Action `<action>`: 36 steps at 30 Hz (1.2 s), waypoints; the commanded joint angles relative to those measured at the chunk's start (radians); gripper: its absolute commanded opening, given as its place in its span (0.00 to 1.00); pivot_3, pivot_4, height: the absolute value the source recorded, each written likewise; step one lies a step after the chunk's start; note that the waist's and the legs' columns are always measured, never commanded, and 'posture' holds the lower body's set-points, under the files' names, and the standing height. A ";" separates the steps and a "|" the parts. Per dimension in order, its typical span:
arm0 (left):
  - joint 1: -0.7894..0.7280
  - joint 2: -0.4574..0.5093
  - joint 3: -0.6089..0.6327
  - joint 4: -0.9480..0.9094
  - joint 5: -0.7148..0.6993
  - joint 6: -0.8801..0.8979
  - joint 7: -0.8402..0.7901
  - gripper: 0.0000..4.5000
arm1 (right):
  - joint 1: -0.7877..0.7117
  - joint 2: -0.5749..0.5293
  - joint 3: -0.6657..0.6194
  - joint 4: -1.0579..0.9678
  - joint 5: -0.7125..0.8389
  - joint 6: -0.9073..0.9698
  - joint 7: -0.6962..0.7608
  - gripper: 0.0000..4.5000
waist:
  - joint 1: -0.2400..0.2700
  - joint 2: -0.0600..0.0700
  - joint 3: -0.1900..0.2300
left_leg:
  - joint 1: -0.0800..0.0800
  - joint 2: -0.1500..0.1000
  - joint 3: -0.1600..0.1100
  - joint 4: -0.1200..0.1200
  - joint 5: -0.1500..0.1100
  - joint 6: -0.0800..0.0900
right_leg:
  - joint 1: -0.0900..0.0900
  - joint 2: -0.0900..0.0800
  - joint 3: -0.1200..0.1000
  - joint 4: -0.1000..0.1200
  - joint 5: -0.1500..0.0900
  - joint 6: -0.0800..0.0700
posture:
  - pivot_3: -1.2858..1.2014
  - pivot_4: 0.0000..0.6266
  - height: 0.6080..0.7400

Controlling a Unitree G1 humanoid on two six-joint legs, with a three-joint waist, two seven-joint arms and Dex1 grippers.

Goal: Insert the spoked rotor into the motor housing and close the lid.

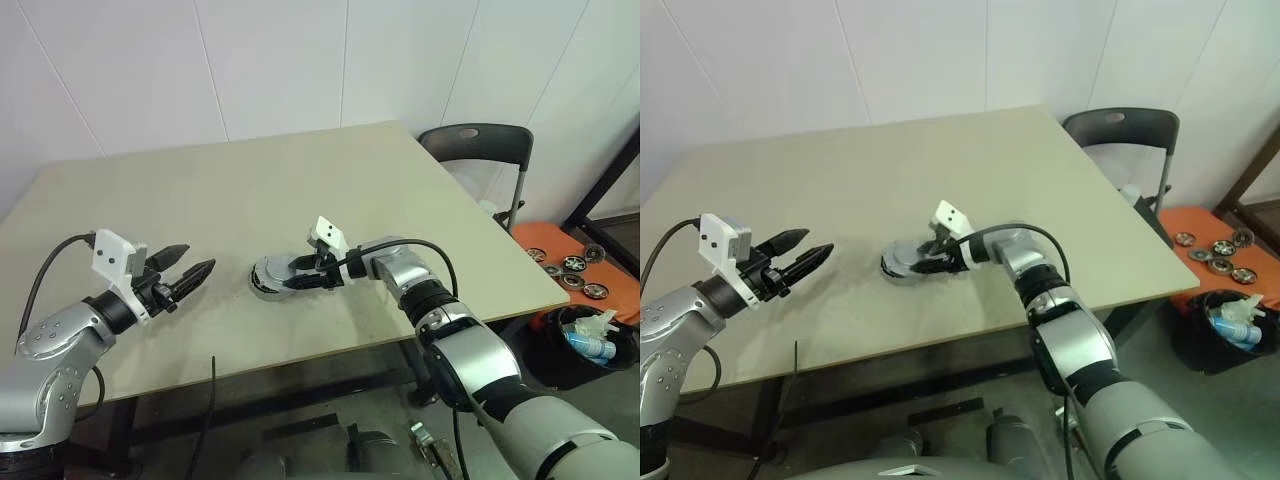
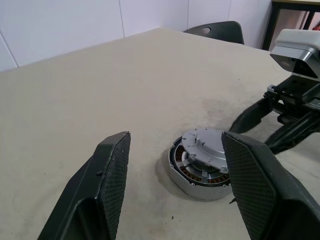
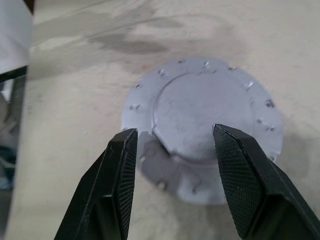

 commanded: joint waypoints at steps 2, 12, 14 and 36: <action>-0.012 0.008 0.026 -0.032 -0.010 -0.005 0.008 0.69 | -0.022 0.018 -0.019 0.016 0.001 -0.052 -0.049 0.55 | 0.000 0.000 0.000 | 0.000 0.000 0.000 0.000 0.000 0.000 | 0.000 0.000 0.000 0.000 0.000 0.000 | 0.52 0.00 1.00; -0.013 0.004 0.025 -0.029 -0.008 -0.009 0.010 0.69 | -0.038 0.084 -0.032 0.056 0.000 -0.133 -0.146 0.55 | -0.001 0.000 0.000 | 0.000 0.001 0.000 0.000 0.000 0.000 | 0.000 0.001 0.000 0.000 0.000 -0.001 | 0.52 0.00 1.00; -0.013 0.003 0.024 -0.032 -0.009 -0.009 0.013 0.69 | -0.041 0.099 -0.032 0.067 -0.003 -0.149 -0.167 0.55 | -0.001 0.000 0.000 | 0.000 0.001 0.000 0.000 0.000 0.000 | 0.000 0.001 0.000 0.000 0.000 -0.001 | 0.52 0.00 1.00; -0.013 -0.004 0.022 -0.030 -0.005 -0.014 0.025 0.69 | -0.056 0.158 -0.063 0.084 0.018 -0.160 -0.141 0.55 | -0.001 0.000 0.000 | 0.000 0.001 0.000 0.000 0.000 0.000 | 0.000 0.002 0.000 0.000 0.000 -0.001 | 0.52 0.00 1.00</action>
